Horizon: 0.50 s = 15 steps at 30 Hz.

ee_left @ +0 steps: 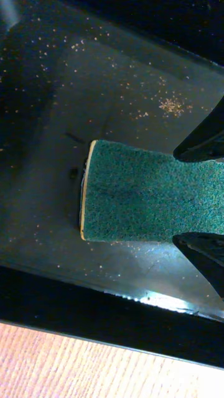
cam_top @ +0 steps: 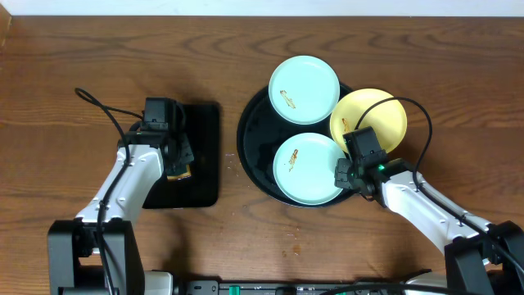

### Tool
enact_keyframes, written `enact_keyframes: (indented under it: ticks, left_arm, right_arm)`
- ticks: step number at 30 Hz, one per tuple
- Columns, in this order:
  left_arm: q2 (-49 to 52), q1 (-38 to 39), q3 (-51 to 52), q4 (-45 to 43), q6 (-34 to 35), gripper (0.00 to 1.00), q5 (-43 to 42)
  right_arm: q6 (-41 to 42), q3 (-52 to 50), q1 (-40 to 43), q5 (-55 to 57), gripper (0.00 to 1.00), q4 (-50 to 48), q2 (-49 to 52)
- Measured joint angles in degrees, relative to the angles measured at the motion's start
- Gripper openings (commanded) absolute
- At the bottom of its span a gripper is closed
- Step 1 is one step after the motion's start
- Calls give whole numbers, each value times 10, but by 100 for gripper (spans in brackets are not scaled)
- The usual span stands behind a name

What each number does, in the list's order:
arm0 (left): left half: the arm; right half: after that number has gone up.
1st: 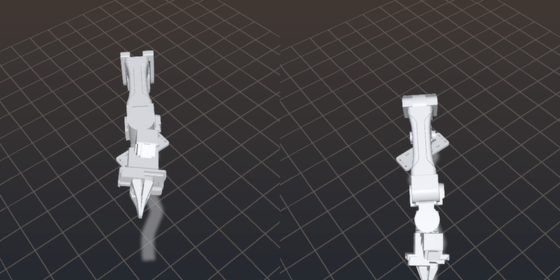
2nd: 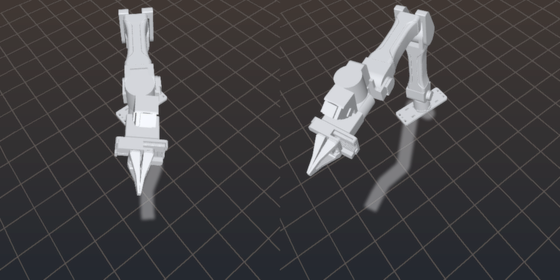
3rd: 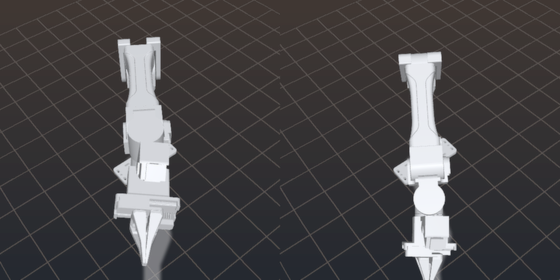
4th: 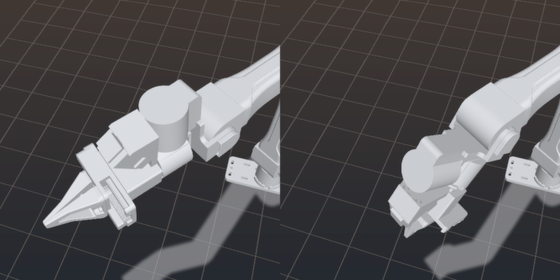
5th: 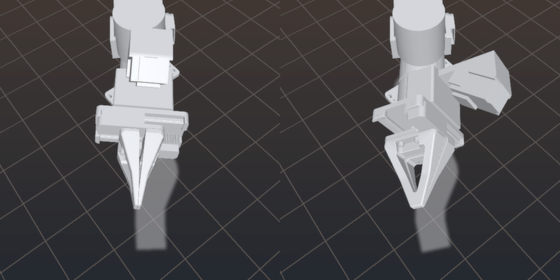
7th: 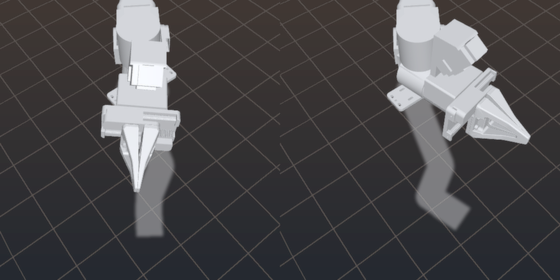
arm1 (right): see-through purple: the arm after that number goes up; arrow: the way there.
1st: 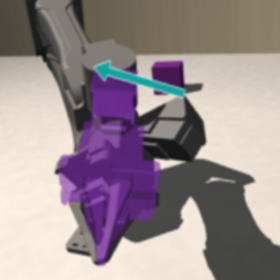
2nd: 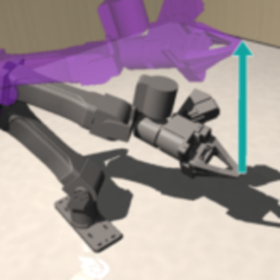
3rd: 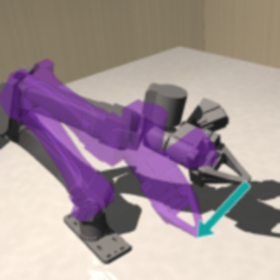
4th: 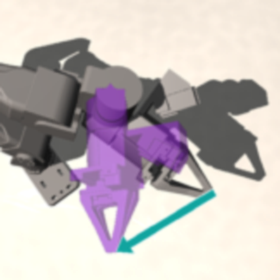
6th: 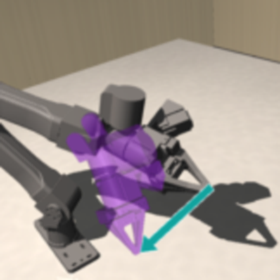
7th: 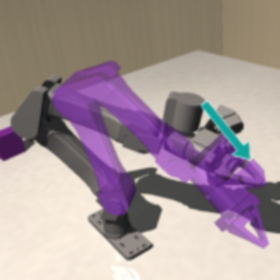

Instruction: Clean dirty plates on tray and stack at the side

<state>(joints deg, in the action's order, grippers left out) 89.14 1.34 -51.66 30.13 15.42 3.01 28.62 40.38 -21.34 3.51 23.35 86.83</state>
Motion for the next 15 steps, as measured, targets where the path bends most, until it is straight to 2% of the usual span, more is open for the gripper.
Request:
enact_keyframes:
  ticks: [15]
  left_arm:
    - [0,0,0,0,-29,37,9]
  right_arm:
    - [0,0,0,0,15,1,0]
